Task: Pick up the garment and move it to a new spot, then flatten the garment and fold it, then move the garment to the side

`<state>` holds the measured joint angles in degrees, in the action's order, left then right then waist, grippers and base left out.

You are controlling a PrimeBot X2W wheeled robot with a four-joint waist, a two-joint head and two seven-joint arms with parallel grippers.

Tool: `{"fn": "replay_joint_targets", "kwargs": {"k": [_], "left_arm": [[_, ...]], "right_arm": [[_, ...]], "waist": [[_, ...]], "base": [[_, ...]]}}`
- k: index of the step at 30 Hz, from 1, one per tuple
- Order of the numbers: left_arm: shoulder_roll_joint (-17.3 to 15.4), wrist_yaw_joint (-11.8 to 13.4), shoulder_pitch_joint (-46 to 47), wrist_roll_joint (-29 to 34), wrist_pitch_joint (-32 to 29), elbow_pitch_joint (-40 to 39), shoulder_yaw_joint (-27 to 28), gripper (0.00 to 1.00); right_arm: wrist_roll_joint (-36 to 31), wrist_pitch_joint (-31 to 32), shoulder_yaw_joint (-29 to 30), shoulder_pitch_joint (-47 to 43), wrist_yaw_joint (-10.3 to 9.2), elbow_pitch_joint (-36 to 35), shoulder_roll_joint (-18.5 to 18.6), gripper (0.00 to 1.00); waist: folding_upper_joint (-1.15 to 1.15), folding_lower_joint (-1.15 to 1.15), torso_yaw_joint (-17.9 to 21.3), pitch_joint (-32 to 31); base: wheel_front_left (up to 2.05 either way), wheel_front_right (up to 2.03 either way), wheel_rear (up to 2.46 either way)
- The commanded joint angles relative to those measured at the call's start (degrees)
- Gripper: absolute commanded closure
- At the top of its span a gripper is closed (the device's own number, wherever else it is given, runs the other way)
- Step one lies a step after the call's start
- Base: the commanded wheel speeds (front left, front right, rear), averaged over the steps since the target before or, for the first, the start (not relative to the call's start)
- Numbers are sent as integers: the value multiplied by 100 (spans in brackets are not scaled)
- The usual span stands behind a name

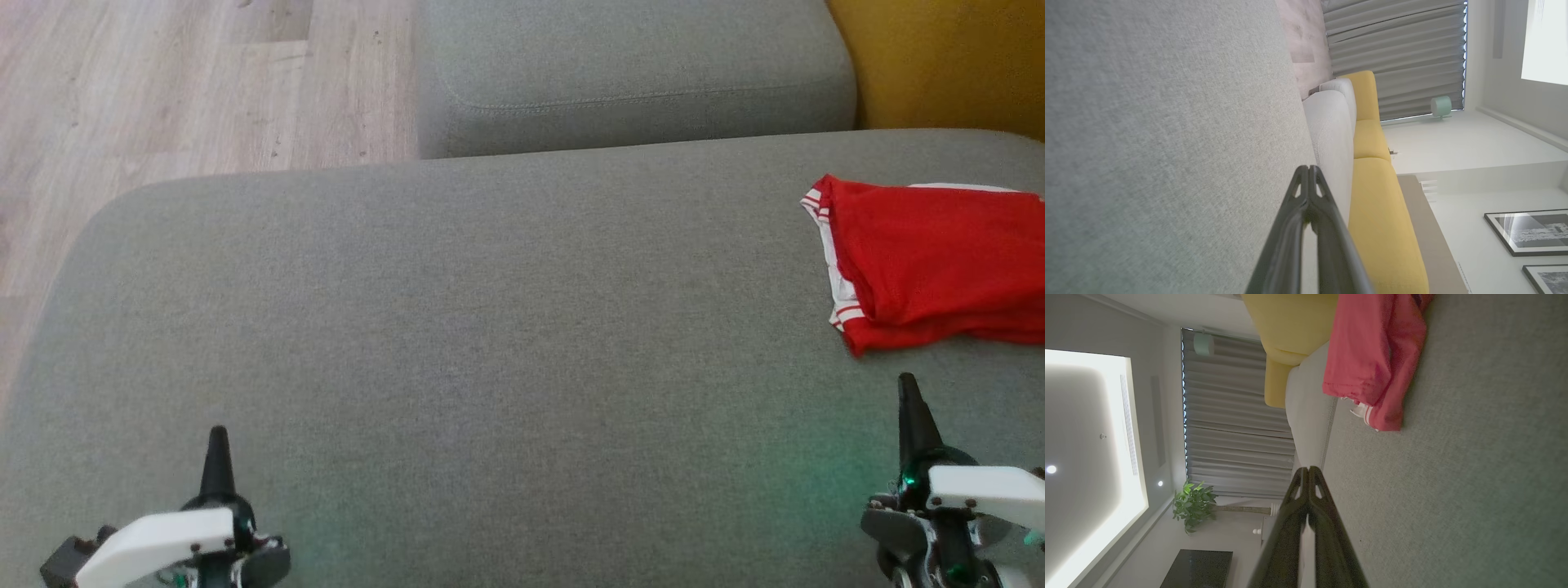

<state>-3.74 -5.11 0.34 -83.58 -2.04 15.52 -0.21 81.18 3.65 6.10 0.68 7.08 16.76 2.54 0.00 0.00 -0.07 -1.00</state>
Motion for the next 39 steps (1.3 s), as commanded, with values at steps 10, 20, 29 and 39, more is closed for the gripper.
{"fn": "replay_joint_targets", "kwargs": {"k": [10,20,29,39], "left_arm": [[-58,-176,509,-729,-209,-161,391,100],[-46,-237,570,-1010,-299,-155,491,100],[-32,-237,571,-994,-314,-154,510,100],[-18,-237,573,-978,-330,-153,530,100]], "right_arm": [[784,214,10,495,39,-263,33,100],[1094,288,47,551,41,-274,34,100],[1095,287,46,551,41,-274,34,100],[1095,286,45,551,41,-274,33,100]], "waist": [[0,0,5,81],[0,0,7,117],[0,0,7,117],[0,0,7,117]], "base": [[0,0,0],[0,0,0],[0,0,0],[0,0,0]]}}
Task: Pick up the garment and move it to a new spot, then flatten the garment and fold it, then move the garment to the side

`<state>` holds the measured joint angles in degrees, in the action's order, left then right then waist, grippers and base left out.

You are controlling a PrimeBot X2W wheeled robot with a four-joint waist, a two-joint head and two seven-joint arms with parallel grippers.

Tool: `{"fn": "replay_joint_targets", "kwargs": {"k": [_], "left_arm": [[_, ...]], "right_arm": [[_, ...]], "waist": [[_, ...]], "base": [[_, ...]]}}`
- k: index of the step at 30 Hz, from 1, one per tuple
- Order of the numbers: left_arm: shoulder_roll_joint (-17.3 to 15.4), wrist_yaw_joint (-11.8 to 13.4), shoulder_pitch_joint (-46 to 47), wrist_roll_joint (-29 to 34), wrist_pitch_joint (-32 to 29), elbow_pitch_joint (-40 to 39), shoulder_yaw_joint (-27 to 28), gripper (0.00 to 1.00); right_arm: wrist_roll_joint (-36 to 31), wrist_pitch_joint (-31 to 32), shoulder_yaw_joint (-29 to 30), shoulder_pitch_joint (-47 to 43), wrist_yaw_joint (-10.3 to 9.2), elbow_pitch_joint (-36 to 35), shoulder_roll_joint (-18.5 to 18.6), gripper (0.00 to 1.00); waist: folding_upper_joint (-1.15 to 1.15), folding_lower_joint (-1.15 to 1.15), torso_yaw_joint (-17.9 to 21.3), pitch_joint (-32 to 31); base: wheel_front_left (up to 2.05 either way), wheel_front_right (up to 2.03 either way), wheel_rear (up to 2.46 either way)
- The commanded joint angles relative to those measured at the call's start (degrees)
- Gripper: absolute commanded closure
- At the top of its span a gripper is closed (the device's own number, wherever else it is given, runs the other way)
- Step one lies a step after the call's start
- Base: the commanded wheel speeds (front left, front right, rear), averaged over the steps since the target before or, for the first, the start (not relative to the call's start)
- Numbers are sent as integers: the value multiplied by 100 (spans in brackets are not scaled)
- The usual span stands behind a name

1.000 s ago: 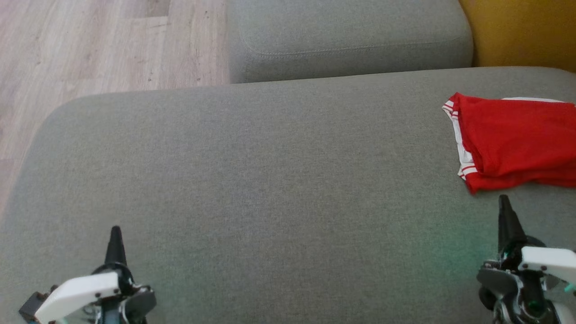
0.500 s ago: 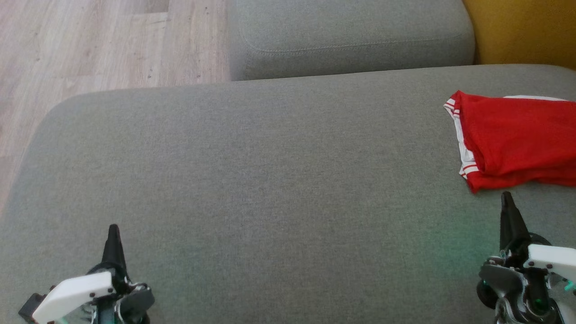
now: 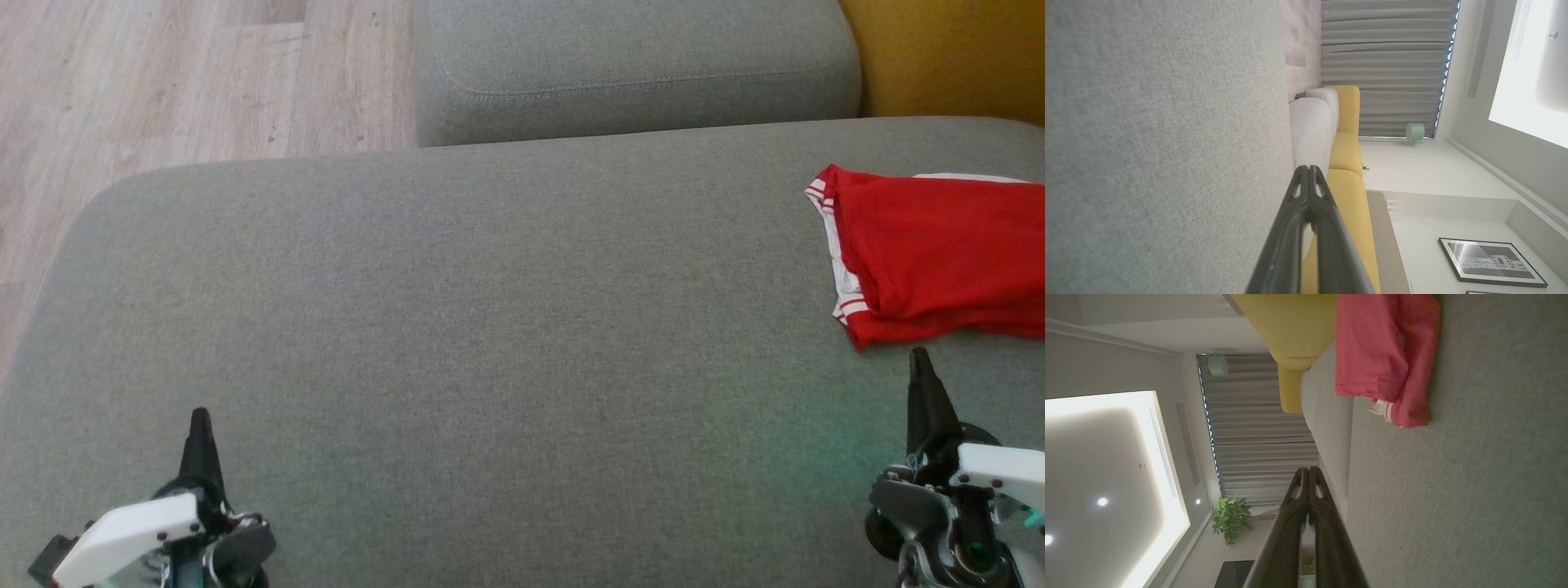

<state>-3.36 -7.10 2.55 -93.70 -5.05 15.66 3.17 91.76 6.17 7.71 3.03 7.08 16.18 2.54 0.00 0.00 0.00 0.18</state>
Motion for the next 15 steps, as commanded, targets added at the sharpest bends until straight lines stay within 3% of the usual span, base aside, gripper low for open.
{"fn": "replay_joint_targets", "kwargs": {"k": [1,15], "left_arm": [[-55,-38,352,35,-30,-167,193,100],[-38,-38,353,56,-49,-166,217,100]], "right_arm": [[37,35,-115,316,41,-215,33,100],[38,34,-116,316,41,-215,33,100]], "waist": [[0,0,0,0],[0,0,0,0]], "base": [[0,0,0],[0,0,0]]}}
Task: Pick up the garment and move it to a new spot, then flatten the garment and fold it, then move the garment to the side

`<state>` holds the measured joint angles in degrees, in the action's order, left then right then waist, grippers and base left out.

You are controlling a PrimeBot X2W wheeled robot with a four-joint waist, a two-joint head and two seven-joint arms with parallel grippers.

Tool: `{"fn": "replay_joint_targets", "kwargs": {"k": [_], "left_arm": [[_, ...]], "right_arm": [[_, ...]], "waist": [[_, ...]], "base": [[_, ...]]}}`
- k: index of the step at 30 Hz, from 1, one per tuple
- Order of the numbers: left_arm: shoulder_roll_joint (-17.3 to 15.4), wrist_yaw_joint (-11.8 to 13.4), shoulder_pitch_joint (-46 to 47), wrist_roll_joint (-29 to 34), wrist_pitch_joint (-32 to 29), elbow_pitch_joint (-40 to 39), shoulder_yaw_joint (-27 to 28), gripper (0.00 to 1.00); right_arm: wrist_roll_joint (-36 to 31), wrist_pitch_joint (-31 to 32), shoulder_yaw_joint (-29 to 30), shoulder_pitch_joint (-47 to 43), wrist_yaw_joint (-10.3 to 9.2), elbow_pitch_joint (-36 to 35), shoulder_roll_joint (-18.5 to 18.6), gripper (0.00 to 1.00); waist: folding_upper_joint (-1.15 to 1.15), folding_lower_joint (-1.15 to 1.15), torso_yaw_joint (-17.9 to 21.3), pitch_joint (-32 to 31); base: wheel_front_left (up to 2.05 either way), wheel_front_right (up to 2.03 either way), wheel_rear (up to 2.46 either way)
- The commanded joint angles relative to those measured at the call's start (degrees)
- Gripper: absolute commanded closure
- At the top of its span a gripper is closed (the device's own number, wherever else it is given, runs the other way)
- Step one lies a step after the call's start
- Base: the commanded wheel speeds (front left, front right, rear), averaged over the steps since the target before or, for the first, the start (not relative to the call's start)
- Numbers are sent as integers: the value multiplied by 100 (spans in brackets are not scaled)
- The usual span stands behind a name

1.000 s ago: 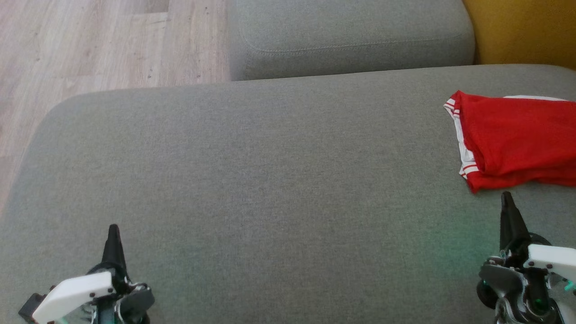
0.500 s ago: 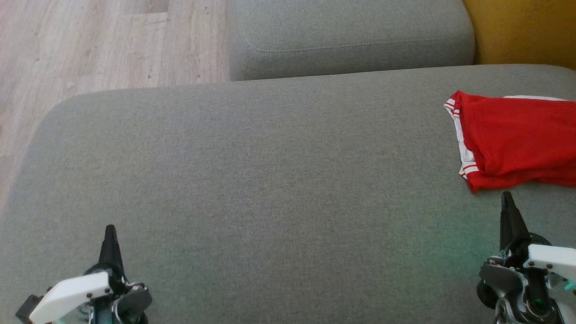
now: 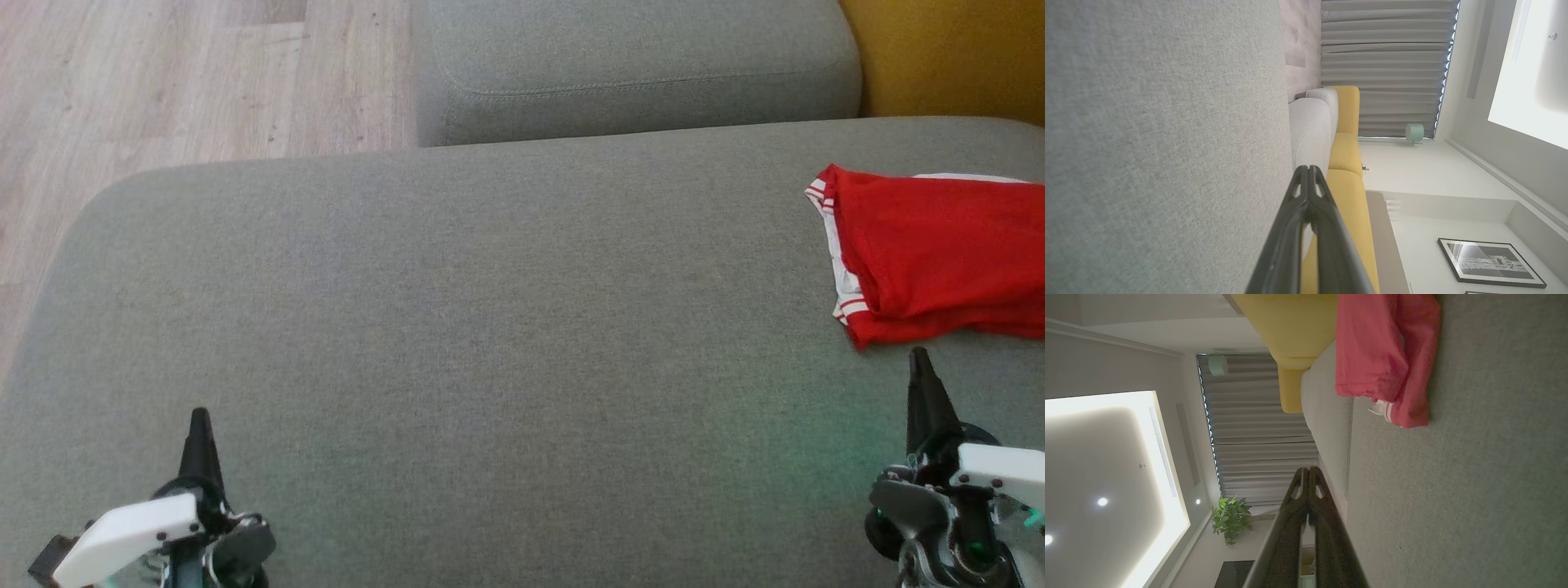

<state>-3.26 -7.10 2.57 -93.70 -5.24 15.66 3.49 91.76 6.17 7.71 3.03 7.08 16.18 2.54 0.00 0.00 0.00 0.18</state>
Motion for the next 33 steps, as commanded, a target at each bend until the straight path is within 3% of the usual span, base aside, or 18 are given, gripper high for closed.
{"fn": "replay_joint_targets", "kwargs": {"k": [1,33], "left_arm": [[-47,-38,351,57,-32,-166,187,100],[-18,-38,355,91,-65,-164,228,100]], "right_arm": [[38,34,-116,316,41,-215,33,100],[39,33,-117,316,41,-215,33,100]], "waist": [[0,0,0,0],[0,0,0,0]], "base": [[0,0,0],[0,0,0]]}}
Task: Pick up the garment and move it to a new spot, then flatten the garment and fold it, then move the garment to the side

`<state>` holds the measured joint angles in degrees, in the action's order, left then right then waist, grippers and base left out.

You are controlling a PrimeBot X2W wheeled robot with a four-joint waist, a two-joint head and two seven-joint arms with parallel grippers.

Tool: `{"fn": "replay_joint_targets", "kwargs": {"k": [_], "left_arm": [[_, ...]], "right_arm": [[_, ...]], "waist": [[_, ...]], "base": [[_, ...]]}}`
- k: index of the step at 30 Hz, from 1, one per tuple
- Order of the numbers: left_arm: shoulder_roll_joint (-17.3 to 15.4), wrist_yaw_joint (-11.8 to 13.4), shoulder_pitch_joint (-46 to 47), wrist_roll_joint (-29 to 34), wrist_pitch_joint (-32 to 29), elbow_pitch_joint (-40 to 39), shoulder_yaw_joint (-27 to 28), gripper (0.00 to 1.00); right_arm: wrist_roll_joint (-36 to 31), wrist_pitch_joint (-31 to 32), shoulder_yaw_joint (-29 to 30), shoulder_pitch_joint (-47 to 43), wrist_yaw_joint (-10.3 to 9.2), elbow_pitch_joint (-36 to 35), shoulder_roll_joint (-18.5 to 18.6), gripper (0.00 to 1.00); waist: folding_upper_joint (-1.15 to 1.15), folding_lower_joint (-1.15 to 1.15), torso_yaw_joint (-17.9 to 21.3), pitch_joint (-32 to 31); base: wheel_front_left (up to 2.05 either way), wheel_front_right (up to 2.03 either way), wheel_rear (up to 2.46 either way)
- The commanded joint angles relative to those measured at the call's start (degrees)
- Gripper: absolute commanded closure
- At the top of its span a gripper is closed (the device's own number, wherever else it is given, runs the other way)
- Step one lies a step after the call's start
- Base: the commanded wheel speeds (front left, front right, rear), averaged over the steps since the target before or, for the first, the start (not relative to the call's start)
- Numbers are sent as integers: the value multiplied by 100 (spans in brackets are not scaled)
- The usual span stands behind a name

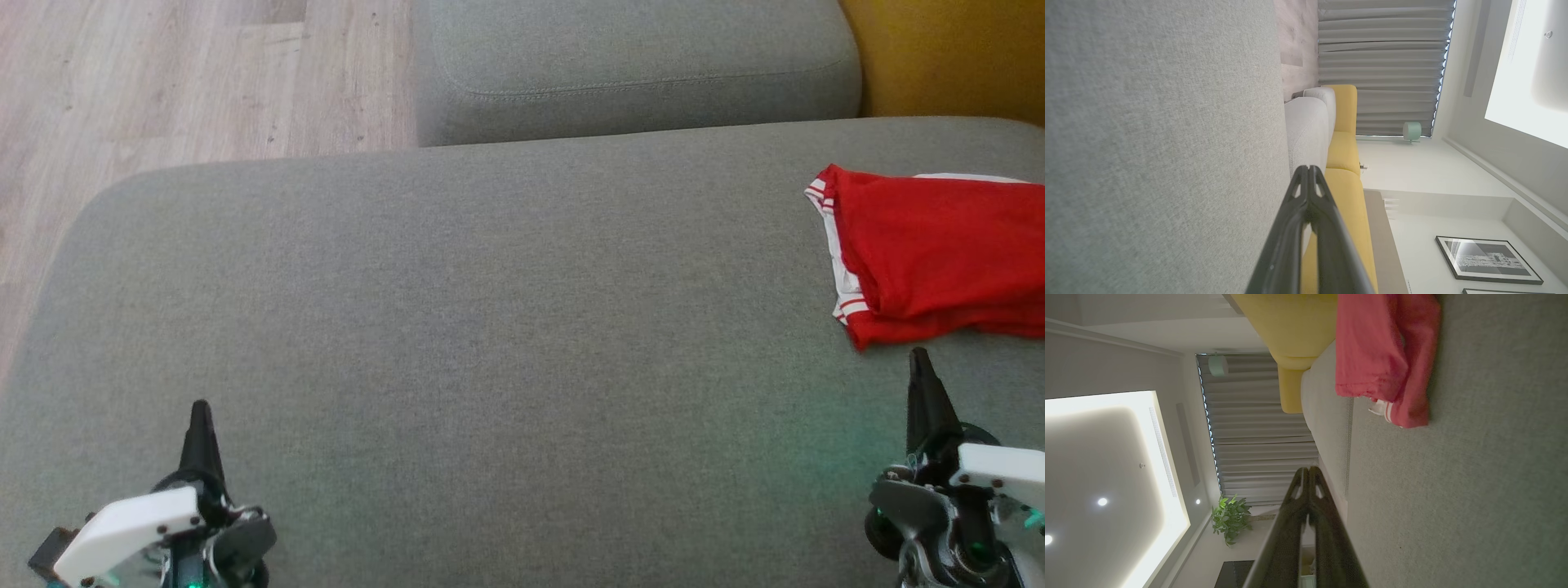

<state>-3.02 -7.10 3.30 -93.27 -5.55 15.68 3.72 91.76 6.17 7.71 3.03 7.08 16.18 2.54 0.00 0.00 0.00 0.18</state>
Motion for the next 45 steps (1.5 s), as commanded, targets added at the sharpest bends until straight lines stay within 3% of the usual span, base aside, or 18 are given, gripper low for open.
{"fn": "replay_joint_targets", "kwargs": {"k": [1,45], "left_arm": [[-41,-38,282,49,-34,-166,206,100],[-15,-38,286,81,-64,-165,244,100]], "right_arm": [[39,33,-117,316,41,-215,33,100],[40,32,-118,315,41,-215,33,100]], "waist": [[0,0,0,0],[0,0,0,0]], "base": [[0,0,0],[0,0,0]]}}
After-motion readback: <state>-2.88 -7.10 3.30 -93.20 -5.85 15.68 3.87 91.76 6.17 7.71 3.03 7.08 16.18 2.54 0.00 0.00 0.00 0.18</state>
